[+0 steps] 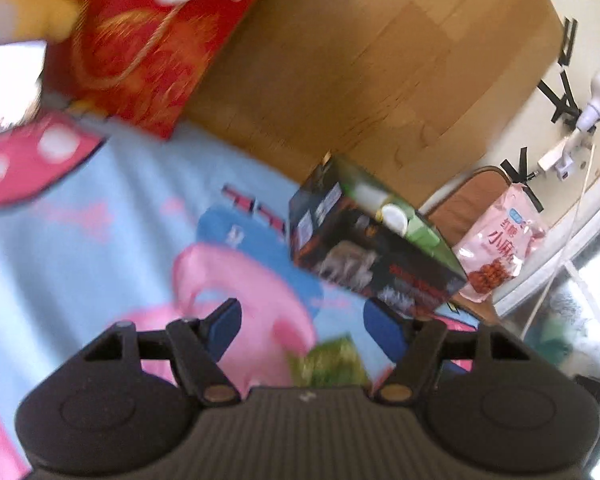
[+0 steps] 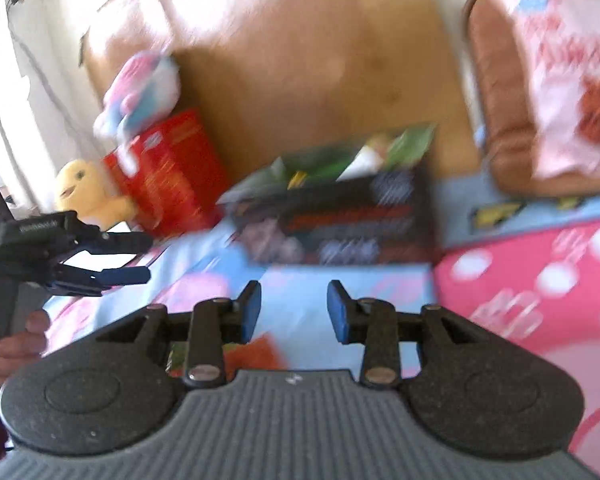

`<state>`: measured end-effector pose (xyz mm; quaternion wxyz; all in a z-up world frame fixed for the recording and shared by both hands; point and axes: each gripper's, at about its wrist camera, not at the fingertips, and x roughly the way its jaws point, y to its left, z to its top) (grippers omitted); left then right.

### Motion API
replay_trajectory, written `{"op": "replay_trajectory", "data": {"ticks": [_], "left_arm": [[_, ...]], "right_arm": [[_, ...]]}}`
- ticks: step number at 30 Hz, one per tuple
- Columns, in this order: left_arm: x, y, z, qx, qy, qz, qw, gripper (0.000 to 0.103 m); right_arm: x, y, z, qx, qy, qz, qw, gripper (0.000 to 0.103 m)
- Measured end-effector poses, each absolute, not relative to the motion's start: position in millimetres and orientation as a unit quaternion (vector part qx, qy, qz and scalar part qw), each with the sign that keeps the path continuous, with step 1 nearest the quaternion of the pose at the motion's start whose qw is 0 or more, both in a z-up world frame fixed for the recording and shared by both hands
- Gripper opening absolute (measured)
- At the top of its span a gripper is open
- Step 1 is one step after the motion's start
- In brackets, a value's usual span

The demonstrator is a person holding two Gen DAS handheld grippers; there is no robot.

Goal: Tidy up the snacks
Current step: 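Grasp the red snack pack with the left gripper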

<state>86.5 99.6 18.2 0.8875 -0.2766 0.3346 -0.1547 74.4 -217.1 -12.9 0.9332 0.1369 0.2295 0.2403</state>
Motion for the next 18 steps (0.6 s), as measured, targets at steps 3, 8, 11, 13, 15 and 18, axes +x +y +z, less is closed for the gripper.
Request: {"op": "replay_trajectory", "data": {"ticks": [3,8,11,13,15,18], "left_arm": [[79,96,8,-0.296,0.350,-0.179,0.871,0.067],[75,84,2,-0.278,0.359,-0.189,0.870,0.064],[66,86,3,-0.280,0.352,-0.190,0.873,0.064],[60,87,4,-0.283,0.354,-0.197,0.869,0.064],[52,89,3,-0.286,0.359,-0.208,0.864,0.064],[41,85,0,-0.293,0.366,-0.223,0.854,0.066]], "right_arm": [[70,-195,-14,0.110,0.249,0.250,0.929,0.039],[61,-181,-23,0.082,0.290,0.246,0.921,0.039],[42,-179,-16,0.102,0.314,0.299,0.895,0.038],[25,-183,-12,0.102,0.296,0.295,0.903,0.039],[17,-190,-10,0.101,0.283,0.285,0.910,0.039],[19,-200,-12,0.122,0.297,0.282,0.904,0.039]]}}
